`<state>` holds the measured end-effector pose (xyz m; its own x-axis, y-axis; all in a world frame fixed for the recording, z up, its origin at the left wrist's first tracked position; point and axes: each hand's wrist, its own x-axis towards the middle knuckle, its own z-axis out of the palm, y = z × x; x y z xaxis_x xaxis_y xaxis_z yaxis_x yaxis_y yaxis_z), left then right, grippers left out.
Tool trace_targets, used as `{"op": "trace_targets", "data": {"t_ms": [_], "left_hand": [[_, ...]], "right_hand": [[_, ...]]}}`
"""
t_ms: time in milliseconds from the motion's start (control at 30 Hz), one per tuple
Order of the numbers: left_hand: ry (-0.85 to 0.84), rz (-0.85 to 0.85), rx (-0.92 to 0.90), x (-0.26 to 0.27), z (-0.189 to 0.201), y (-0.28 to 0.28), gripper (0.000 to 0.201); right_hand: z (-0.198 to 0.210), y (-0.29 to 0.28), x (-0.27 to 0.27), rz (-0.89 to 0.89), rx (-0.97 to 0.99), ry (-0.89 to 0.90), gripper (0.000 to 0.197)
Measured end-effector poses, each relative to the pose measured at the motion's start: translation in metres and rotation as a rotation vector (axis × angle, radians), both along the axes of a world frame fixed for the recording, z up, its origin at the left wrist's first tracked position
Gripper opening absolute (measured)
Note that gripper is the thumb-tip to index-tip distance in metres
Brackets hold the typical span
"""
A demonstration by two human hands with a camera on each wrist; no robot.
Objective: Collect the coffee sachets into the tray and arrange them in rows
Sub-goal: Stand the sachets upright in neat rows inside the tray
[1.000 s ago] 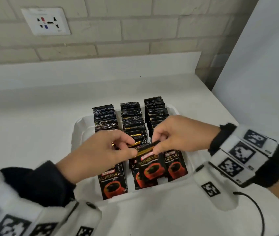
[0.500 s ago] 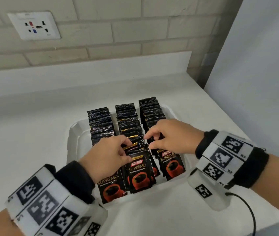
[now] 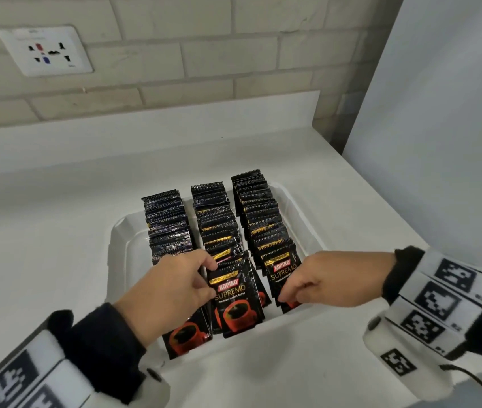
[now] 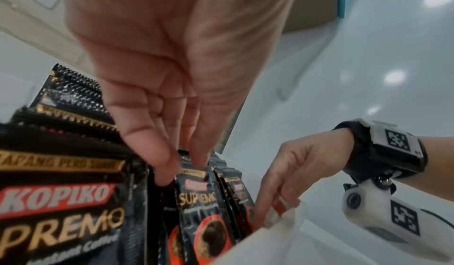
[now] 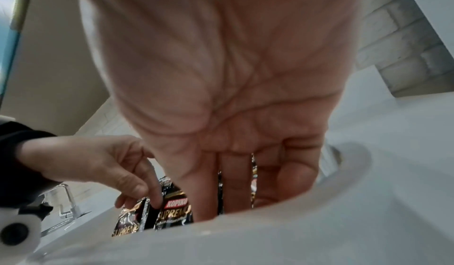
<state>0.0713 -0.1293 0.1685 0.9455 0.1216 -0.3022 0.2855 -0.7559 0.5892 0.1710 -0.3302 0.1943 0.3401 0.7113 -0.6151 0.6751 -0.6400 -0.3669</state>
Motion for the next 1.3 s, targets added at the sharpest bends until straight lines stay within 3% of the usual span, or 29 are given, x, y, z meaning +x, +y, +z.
{"op": "trace_targets", "data": {"t_ms": [167,267,433,500,567,600,633,733,800,867,1000,1300], "left_hand": [[-0.101,0.018,0.029,0.003,0.020,-0.008,0.021],[-0.172,0.076,-0.109,0.007,0.032,-0.022,0.019],[0.112,0.137,-0.550,0.020,0.027,-0.056,0.056],[0.155,0.184,-0.646,0.027,0.021,-0.065,0.043],[0.156,0.217,-0.666,0.035,0.015,-0.072,0.022],[0.154,0.233,-0.668,0.038,0.012,-0.076,0.022],[0.157,0.248,-0.666,0.040,0.011,-0.079,0.024],[0.146,0.295,-0.680,0.049,0.004,-0.089,0.048],[0.147,0.362,-0.680,0.054,0.001,-0.093,0.040],[0.126,0.450,-0.662,0.056,0.000,-0.098,0.028],[0.071,0.545,-0.639,0.059,0.000,-0.107,0.034],[0.064,0.650,-0.745,0.065,-0.004,-0.112,0.039]], "right_hand": [[0.001,0.000,0.005,-0.062,0.062,0.071,0.035],[0.009,-0.009,0.014,-0.239,0.212,0.142,0.028],[0.004,-0.017,0.020,-0.664,0.515,0.193,0.040],[-0.001,-0.017,0.016,-0.721,0.537,0.305,0.048],[-0.005,-0.015,0.013,-0.775,0.570,0.448,0.044],[-0.005,-0.014,0.013,-0.803,0.587,0.518,0.034],[-0.004,-0.013,0.012,-0.814,0.605,0.583,0.027],[-0.010,-0.009,0.015,-0.821,0.624,0.694,0.030],[-0.013,-0.007,0.016,-0.873,0.587,0.750,0.034],[-0.018,-0.006,0.019,-0.925,0.557,0.782,0.048],[-0.027,-0.003,0.019,-0.994,0.545,0.813,0.038],[-0.037,-0.002,0.024,-1.026,0.591,0.867,0.043]]}}
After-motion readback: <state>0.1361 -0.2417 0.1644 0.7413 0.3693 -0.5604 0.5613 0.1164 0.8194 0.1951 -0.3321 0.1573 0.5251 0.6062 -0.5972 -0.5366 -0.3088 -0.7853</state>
